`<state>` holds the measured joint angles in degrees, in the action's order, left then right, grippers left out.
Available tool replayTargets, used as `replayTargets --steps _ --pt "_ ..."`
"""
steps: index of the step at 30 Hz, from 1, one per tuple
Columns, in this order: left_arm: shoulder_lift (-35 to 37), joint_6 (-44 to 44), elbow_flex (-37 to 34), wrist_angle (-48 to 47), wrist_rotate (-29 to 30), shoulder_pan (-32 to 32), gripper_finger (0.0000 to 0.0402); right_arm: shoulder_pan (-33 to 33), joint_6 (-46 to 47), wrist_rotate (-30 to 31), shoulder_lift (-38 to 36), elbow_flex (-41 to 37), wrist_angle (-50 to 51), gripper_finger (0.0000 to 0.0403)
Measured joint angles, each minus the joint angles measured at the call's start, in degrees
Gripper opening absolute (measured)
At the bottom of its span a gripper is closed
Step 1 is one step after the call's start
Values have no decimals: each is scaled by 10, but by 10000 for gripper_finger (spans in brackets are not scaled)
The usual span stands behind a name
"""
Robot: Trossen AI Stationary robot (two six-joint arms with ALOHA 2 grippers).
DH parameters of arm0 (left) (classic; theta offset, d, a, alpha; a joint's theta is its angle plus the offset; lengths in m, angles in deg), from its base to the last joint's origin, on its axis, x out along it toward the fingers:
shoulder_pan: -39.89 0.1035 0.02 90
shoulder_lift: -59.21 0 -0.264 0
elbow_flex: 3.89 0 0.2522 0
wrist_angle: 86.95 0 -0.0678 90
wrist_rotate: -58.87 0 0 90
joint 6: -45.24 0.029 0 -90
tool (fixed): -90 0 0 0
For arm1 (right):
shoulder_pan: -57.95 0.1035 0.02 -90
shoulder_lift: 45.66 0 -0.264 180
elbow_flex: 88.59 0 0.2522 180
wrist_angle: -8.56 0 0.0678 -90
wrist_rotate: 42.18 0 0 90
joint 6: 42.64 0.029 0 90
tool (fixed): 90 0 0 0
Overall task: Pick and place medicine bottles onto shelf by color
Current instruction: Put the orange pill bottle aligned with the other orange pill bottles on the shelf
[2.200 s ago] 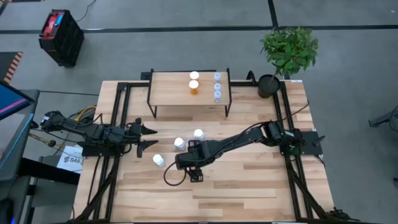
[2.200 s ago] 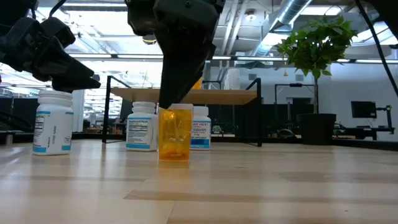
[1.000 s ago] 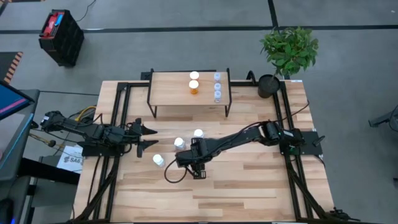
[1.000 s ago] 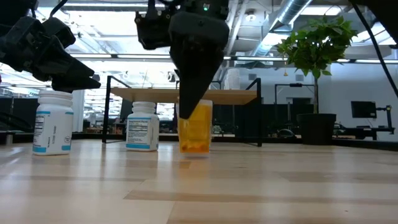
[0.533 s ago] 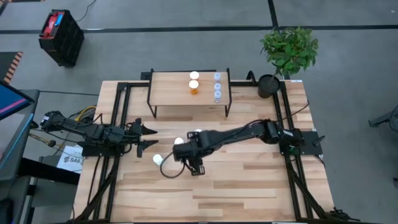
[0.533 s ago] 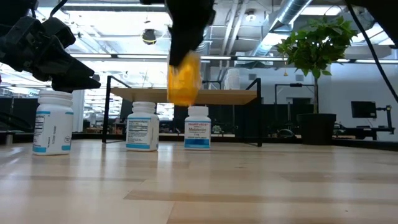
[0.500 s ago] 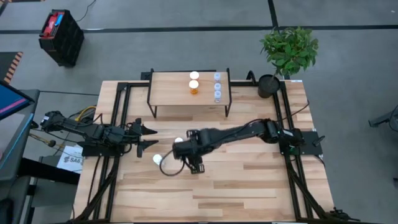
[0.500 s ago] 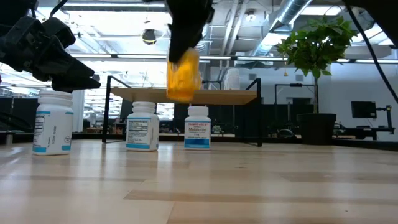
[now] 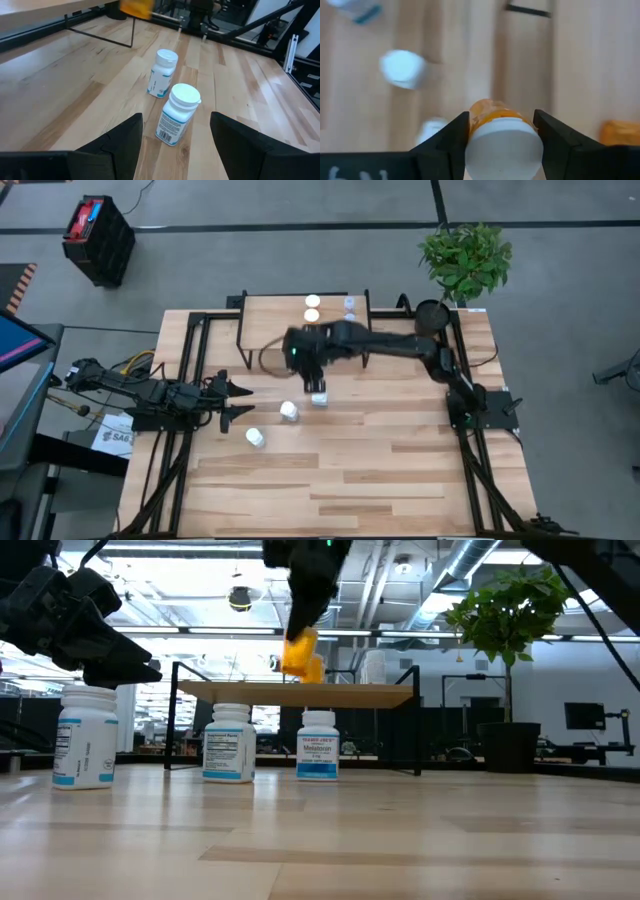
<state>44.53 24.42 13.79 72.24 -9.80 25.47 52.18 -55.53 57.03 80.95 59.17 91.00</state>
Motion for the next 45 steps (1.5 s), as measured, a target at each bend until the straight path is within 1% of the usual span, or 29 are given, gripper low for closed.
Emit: replayTargets --steps 3,6,10,16,29,38,45 --pt "0 0 0 0 0 0 222 -33 -23 0 0 0 -8 195" --pt "0 0 0 0 0 0 222 -60 -26 -2 0 0 -9 200" --pt "0 0 0 0 0 0 222 -77 -29 -2 0 9 0 201" --pt "0 0 0 -1 0 0 222 -94 -65 -1 0 8 -19 200" --pt "0 0 0 -1 0 0 222 -108 -60 -2 0 7 -19 242" --pt "0 0 0 -1 0 0 222 -109 -51 -2 0 9 -34 250" --pt "0 0 0 -1 0 0 222 -107 -79 -2 1 9 -28 249"
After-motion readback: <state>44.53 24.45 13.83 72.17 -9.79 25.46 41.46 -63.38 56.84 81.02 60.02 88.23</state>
